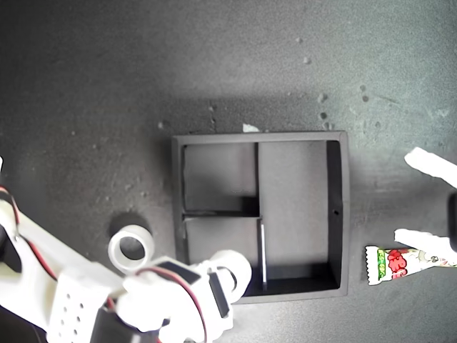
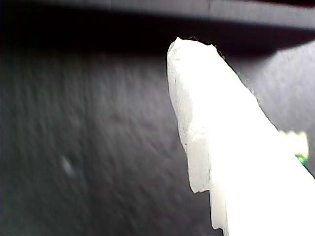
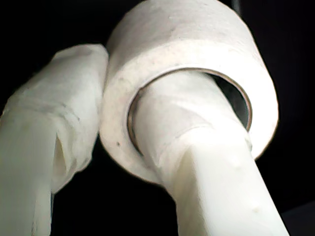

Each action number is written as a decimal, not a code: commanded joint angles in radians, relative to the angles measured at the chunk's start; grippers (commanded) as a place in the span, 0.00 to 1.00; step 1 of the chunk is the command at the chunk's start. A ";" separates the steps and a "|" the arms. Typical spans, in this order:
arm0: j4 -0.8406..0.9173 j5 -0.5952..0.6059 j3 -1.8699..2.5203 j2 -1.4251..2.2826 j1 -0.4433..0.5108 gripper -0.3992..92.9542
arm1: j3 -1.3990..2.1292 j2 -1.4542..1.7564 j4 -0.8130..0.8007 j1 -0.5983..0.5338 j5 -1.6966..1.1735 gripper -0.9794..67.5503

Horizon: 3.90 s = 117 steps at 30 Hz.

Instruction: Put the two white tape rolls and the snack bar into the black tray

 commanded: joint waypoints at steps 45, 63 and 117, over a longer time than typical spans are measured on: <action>-0.118 -0.511 1.232 1.052 -0.141 0.13 | 0.084 -0.468 0.216 -0.426 0.235 0.14; -0.574 -0.675 1.454 0.862 0.202 0.23 | -0.245 -0.318 0.755 -0.391 0.913 0.01; -0.290 -0.224 0.977 0.773 -0.156 0.00 | -1.367 -1.235 0.620 0.106 -1.341 0.01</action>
